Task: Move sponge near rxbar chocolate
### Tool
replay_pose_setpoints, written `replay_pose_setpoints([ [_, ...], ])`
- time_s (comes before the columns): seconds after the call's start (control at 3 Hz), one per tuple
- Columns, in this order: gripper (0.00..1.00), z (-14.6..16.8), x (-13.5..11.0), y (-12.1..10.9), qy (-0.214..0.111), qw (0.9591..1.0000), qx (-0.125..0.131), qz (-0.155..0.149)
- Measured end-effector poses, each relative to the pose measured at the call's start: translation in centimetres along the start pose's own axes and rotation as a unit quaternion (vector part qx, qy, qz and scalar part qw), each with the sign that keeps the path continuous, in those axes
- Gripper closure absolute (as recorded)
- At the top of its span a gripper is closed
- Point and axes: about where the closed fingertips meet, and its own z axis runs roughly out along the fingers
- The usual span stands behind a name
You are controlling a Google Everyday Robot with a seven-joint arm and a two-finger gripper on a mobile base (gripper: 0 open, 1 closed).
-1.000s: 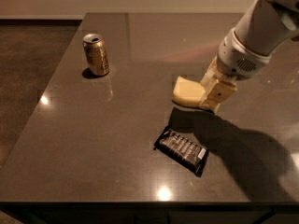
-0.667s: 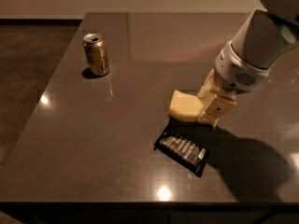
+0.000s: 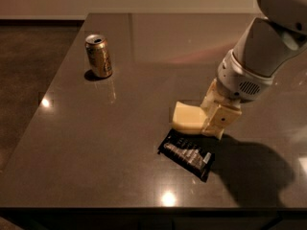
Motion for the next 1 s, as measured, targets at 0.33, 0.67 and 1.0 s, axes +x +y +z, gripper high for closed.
replay_pose_setpoints([
  [0.33, 0.14, 0.04, -0.11, -0.04, -0.001, 1.0000, 0.002, -0.001],
  [0.67, 0.00, 0.07, -0.23, -0.07, -0.001, 1.0000, 0.003, -0.002],
  [1.0, 0.00, 0.08, -0.23, -0.07, -0.001, 1.0000, 0.003, -0.002],
])
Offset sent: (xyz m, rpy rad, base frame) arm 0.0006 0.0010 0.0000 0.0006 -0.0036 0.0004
